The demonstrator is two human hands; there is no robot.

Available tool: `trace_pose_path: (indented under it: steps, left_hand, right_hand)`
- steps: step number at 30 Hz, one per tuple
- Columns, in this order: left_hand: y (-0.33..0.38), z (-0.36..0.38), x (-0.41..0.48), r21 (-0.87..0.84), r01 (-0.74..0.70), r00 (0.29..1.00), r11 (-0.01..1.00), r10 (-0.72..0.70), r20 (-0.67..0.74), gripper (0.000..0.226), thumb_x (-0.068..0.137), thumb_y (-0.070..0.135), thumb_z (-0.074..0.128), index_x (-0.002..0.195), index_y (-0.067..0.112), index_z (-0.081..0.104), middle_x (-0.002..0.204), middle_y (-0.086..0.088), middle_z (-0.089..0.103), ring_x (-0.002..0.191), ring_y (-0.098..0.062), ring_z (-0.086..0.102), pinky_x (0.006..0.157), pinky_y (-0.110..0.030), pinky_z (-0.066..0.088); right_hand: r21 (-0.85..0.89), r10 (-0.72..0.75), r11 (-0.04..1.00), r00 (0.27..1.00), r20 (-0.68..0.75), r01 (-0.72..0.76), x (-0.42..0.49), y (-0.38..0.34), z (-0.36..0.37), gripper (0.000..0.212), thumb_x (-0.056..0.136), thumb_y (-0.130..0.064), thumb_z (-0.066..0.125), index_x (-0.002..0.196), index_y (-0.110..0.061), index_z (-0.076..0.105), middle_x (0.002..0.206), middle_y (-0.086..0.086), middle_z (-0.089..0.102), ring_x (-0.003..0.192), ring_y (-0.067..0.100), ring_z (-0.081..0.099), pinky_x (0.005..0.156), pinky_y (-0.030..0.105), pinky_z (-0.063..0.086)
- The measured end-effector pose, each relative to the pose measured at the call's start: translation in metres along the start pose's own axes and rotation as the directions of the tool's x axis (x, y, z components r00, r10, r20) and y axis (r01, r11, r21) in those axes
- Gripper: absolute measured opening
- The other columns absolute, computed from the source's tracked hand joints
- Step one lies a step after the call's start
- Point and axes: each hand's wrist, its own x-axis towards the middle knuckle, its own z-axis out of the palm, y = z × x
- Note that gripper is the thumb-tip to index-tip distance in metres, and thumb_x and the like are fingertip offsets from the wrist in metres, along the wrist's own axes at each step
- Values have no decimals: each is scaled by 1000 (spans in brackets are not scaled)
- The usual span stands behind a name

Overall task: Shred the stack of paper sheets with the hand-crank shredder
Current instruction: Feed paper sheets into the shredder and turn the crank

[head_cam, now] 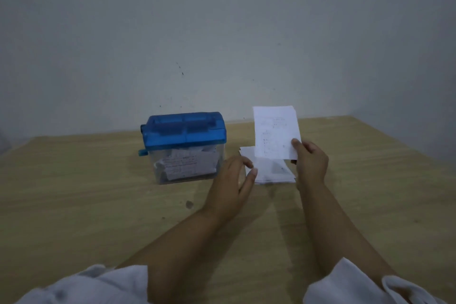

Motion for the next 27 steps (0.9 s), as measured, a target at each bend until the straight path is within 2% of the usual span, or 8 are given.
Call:
trace_pose_path:
  steps: [6, 9, 12, 16, 19, 22, 25, 27]
  left_hand:
    - [24, -58, 32, -309, 163, 970, 937, -209, -122, 40, 94, 34, 50, 130, 22, 38, 103, 12, 53, 85, 4, 53, 65, 1, 42]
    - [13, -95, 48, -319, 197, 948, 927, -263, -181, 43, 92, 34, 56, 129, 22, 39, 103, -1, 59, 92, -11, 57, 69, -9, 46]
    - [3, -123, 55, -394, 253, 944, 884, -315, -101, 40, 90, 30, 60, 123, 28, 38, 107, -7, 60, 96, -16, 59, 79, -25, 52]
    - [-7, -152, 63, -413, 263, 941, 872, -326, -89, 35, 91, 12, 60, 119, 26, 44, 99, -9, 65, 89, -18, 64, 73, -28, 54]
    - [-21, -166, 72, -393, 257, 937, 883, -327, -122, 20, 91, 8, 58, 108, 17, 57, 98, -6, 64, 87, -15, 61, 67, -19, 49]
    - [-38, -175, 84, -353, 274, 936, 895, -332, -115, 17, 91, 7, 58, 106, 13, 62, 105, -5, 63, 95, -14, 58, 73, -12, 48]
    - [-55, -181, 97, -361, 271, 941, 892, -325, -97, 15, 91, 9, 59, 102, 19, 62, 109, -4, 64, 100, -17, 59, 85, -27, 52]
    - [-62, -182, 103, -335, 254, 948, 907, -302, -99, 15, 91, 10, 59, 101, 20, 62, 108, -1, 63, 101, -15, 58, 83, -26, 51]
  right_hand:
    - [207, 28, 976, 981, 190, -68, -29, -37, 45, 1, 85, -12, 66, 85, -13, 67, 88, 5, 67, 80, 20, 62, 67, 33, 52]
    - [212, 20, 975, 971, 238, -72, -46, -49, 76, 7, 87, -12, 65, 94, -12, 65, 89, 3, 66, 82, 18, 60, 63, 28, 50]
    - [200, 32, 976, 963, 268, -88, -57, -54, 100, 13, 87, -12, 64, 101, -10, 64, 94, 3, 65, 84, 18, 59, 59, 23, 49]
    - [76, 37, 995, 920, 391, -72, -64, -59, 125, 34, 87, -14, 65, 120, -9, 61, 112, 7, 62, 93, 20, 61, 66, 27, 55]
    - [-24, 43, 999, 859, 509, -36, -60, -66, 137, 42, 86, -15, 66, 126, -19, 54, 119, 7, 58, 99, 24, 61, 69, 30, 58]
    - [-60, -3, 997, 776, 630, 52, -52, -78, 147, 27, 88, -7, 60, 113, -20, 58, 106, 5, 63, 91, 19, 63, 70, 31, 56]
    - [-29, -18, 998, 689, 725, 57, -40, -88, 159, 18, 89, 2, 54, 93, -12, 65, 94, 0, 64, 87, 15, 60, 76, 28, 55]
    - [-57, -44, 991, 687, 726, 124, -32, -90, 164, 18, 88, 3, 56, 89, -10, 68, 94, -3, 65, 88, 12, 59, 77, 24, 54]
